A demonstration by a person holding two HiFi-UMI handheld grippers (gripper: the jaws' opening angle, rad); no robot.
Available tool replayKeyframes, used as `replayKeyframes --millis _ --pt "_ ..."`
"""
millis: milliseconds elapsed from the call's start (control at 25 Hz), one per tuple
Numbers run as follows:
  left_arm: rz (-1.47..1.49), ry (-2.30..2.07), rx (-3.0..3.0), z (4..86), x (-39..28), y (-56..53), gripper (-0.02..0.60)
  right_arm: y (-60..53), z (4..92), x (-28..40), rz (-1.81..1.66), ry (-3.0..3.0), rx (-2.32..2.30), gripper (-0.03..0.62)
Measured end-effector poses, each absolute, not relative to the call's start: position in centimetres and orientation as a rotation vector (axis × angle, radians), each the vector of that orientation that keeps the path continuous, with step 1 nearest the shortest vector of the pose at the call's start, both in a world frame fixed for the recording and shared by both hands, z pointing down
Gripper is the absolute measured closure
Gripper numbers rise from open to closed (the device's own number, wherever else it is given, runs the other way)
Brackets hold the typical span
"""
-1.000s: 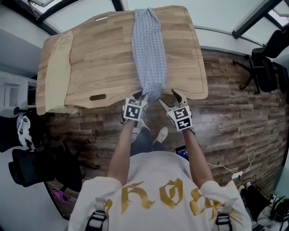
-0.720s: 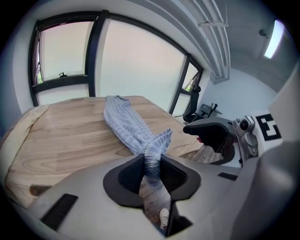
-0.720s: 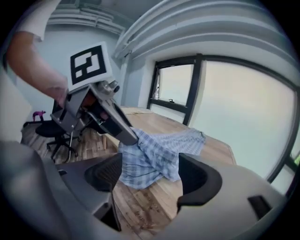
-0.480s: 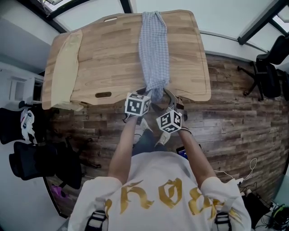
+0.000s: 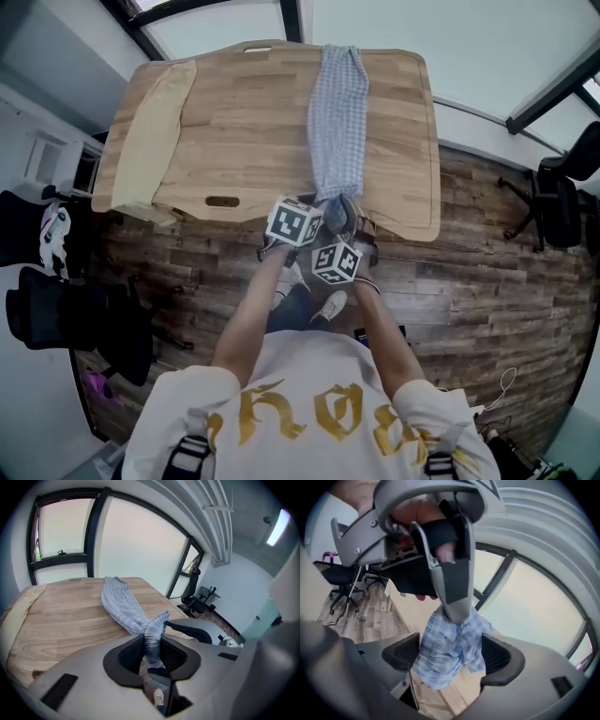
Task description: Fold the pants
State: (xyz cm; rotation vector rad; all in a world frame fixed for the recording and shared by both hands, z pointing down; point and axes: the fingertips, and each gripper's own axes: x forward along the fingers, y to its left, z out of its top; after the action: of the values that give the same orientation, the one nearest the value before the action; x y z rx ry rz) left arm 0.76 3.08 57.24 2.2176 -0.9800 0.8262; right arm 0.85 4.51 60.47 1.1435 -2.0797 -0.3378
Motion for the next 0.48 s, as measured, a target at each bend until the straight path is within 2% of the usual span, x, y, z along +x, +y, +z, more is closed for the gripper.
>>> replayKeyframes --millis 160,360,480 --pt "0.826 -0.955 2.210 57.1 0.7 2.9 0.469 2.5 59.9 2.8 -0.380 -2.045 1.137 0.195" --pt "0.879 -0.907 2.227 57.4 1.4 3.1 0.469 1.6 59.2 3.0 -0.622 -1.965 1.002 0.195" --pt "0.902 -0.883 2.236 57.4 1.7 2.9 0.469 0.8 60.5 3.6 -0.605 -1.947 0.928 0.195"
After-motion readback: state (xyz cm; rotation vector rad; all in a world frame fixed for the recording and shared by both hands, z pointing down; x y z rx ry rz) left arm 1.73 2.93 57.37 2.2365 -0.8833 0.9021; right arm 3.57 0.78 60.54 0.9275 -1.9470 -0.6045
